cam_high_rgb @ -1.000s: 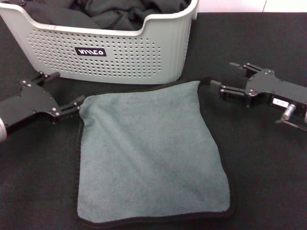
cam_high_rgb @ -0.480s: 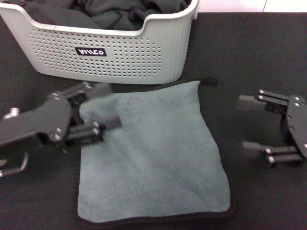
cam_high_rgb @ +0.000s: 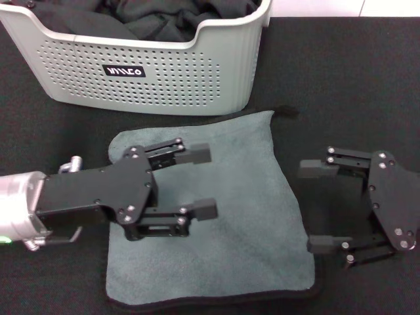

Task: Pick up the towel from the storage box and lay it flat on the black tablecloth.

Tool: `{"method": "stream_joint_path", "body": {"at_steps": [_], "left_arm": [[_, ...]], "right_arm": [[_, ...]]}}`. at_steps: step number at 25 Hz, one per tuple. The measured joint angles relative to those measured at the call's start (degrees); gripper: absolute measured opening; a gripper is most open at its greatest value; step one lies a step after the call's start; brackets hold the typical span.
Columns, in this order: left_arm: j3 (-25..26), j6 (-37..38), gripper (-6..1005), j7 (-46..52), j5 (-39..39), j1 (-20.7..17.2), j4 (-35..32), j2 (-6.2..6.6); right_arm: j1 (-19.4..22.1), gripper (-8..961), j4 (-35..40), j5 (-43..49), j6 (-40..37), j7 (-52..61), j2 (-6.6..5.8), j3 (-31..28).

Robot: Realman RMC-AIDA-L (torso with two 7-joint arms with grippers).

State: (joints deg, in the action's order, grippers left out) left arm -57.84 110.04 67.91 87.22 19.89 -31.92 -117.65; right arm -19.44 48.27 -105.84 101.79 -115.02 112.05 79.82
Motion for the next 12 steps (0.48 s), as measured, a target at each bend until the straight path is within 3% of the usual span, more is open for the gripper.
{"method": "stream_joint_path", "body": {"at_steps": [12], "left_arm": [[0.0,0.1,838,-7.6,-0.8,0.7,4.7,-0.61]], "right_arm": [[-3.7,871,-0.4,2.2,-2.2,0.2,1.42,-0.1]]}}
